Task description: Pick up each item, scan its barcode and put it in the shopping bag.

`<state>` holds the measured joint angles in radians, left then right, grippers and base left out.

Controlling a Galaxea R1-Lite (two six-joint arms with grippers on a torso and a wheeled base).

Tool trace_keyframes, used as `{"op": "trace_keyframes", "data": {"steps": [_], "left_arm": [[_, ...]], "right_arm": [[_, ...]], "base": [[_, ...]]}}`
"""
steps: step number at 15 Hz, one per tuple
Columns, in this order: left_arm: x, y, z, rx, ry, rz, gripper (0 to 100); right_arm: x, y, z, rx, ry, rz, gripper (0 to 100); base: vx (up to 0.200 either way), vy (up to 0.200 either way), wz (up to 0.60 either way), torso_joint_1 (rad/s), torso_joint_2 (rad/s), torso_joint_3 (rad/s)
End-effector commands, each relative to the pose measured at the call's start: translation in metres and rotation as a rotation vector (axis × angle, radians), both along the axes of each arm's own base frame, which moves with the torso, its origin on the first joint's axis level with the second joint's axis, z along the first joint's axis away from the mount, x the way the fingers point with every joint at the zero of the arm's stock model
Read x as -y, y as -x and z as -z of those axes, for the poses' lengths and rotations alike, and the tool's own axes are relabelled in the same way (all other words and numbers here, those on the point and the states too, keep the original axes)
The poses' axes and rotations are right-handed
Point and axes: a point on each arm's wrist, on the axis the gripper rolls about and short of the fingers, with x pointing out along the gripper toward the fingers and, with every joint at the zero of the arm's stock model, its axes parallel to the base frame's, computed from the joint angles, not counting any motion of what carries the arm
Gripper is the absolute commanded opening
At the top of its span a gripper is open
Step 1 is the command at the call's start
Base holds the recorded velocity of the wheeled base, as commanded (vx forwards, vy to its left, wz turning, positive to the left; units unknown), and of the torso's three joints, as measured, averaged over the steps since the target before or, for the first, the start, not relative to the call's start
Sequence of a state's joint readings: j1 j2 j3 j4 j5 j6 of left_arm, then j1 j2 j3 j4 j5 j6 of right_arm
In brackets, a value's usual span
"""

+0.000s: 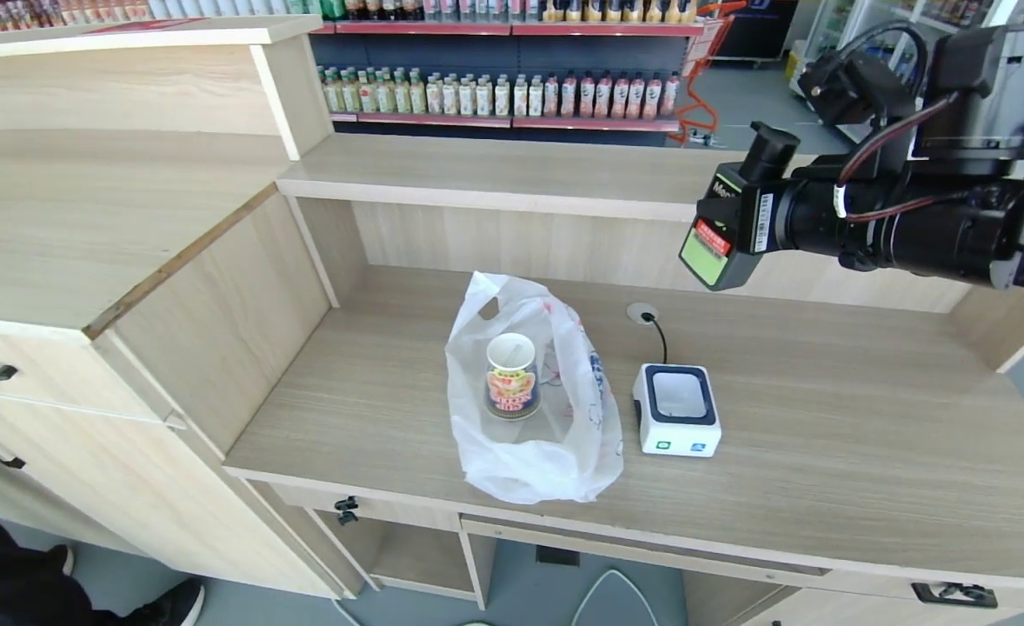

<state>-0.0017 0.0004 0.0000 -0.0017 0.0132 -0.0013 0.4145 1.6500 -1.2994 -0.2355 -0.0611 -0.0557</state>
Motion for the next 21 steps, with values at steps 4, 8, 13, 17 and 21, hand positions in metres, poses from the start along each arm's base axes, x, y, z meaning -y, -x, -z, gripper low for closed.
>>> {"op": "trace_keyframes", "data": {"steps": [4, 8, 13, 17, 21], "left_arm": [[0.0, 0.0, 0.0, -0.001, 0.0, -0.001, 100], [0.0, 0.0, 0.0, -0.001, 0.0, -0.001, 100], [0.0, 0.0, 0.0, 0.0, 0.0, -0.001, 100], [0.0, 0.0, 0.0, -0.001, 0.0, -0.001, 100], [0.0, 0.0, 0.0, 0.0, 0.0, -0.001, 100]], "right_arm": [[-0.018, -0.038, 0.04, -0.078, -0.147, -0.003, 0], [-0.032, -0.064, 0.085, 0.001, -0.184, -0.111, 0], [-0.027, -0.074, 0.15, -0.063, -0.131, -0.087, 0], [-0.025, -0.085, 0.179, -0.104, -0.122, -0.065, 0], [-0.028, -0.089, 0.194, -0.113, -0.12, -0.067, 0]], "base": [[0.0, 0.0, 0.0, 0.0, 0.0, 0.0], [0.0, 0.0, 0.0, 0.0, 0.0, 0.0], [0.0, 0.0, 0.0, 0.0, 0.0, 0.0], [0.0, 0.0, 0.0, 0.0, 0.0, 0.0], [0.0, 0.0, 0.0, 0.0, 0.0, 0.0]]}}
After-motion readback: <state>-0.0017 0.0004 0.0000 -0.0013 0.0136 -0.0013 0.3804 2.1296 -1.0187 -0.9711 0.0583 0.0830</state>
